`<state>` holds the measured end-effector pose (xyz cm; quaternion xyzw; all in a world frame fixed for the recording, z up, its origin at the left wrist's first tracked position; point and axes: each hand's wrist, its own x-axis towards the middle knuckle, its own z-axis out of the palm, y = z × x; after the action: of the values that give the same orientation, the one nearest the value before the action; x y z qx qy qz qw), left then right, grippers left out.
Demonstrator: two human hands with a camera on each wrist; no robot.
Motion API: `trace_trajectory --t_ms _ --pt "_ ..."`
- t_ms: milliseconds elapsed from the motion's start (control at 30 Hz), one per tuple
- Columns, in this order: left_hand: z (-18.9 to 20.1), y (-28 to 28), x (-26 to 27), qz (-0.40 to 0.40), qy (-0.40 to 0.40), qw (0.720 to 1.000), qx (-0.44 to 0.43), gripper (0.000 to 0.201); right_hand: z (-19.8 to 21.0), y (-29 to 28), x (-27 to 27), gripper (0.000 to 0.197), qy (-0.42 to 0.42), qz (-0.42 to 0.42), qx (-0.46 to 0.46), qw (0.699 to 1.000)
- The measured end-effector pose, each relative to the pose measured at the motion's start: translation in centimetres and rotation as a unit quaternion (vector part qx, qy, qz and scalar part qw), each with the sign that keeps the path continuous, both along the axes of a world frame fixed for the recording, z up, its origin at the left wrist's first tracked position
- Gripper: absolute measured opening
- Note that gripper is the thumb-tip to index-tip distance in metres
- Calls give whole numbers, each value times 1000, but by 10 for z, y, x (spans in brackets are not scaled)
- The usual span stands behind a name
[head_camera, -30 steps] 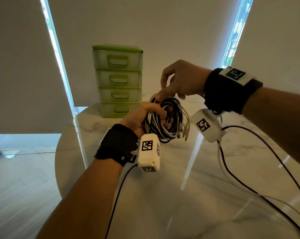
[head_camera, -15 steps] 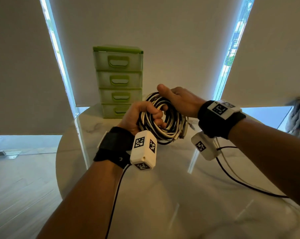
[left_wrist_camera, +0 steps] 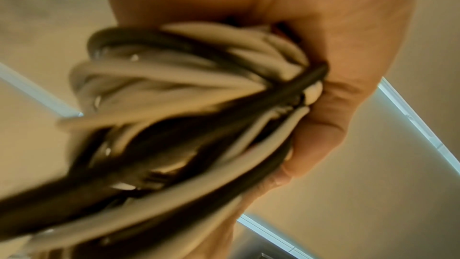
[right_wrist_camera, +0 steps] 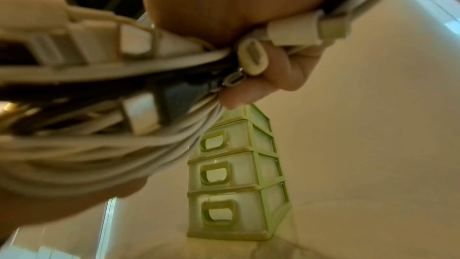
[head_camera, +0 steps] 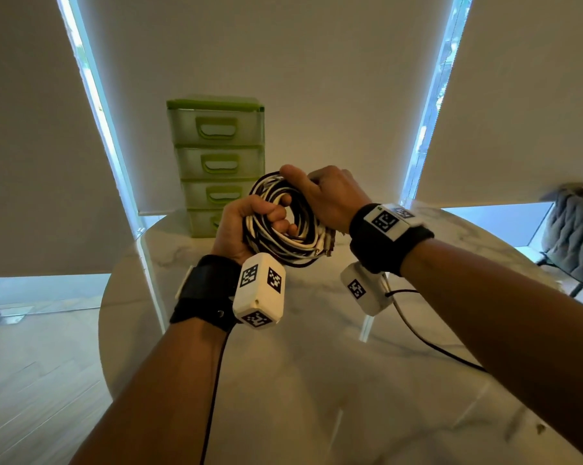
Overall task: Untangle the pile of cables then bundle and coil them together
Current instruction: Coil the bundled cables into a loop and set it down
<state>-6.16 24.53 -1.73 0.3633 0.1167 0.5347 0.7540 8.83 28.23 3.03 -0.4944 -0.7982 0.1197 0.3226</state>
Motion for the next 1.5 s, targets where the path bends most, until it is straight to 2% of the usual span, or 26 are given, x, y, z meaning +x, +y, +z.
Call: trace_trajectory --t_ms 67,167,267,367,433,667,833,867,933,1000,1067,1133,1267,1433,1500 --pt "0 1 -1 -9 -15 1000 -8 54 -1 2 1 75 57 13 -72 996" --pt "-2 4 -2 -31 -42 998 -23 52 -6 7 1 81 137 25 -195 971" --pt "-3 6 -4 -32 -57 997 -30 52 -10 5 2 77 142 31 -224 964" --pt "-5 10 -9 -18 -67 997 -38 52 -12 1 4 69 108 23 -209 972" --pt "-6 12 -10 -8 -73 996 -44 52 -13 0 3 64 114 5 -183 977" --pt "-7 12 -9 16 -84 996 -41 54 -15 2 0 74 117 -75 -47 989" --pt "-8 11 -10 26 -74 996 -43 55 -18 3 2 75 2 -106 39 994" --pt "-9 11 -10 23 -83 995 -43 54 -17 3 3 74 -3 -97 24 995" --pt "-11 11 -10 8 -111 993 -43 53 -14 7 6 71 39 -55 -76 995" --pt "-11 11 -9 -8 -140 989 -41 54 -14 8 8 64 140 -3 -194 971" --pt "-9 10 -9 -15 -154 987 -35 52 -18 6 6 58 236 28 -247 939" --pt "-7 9 -8 -14 -156 987 -33 51 -23 5 3 55 286 30 -242 927" --pt "-8 10 -10 -15 -140 989 -41 50 -23 2 5 62 234 10 -104 967" --pt "-6 10 -11 -31 -132 990 -43 46 -19 -5 9 62 206 26 -134 969" --pt "-5 10 -13 -36 -129 990 -45 45 -22 -6 8 63 206 31 -118 971"
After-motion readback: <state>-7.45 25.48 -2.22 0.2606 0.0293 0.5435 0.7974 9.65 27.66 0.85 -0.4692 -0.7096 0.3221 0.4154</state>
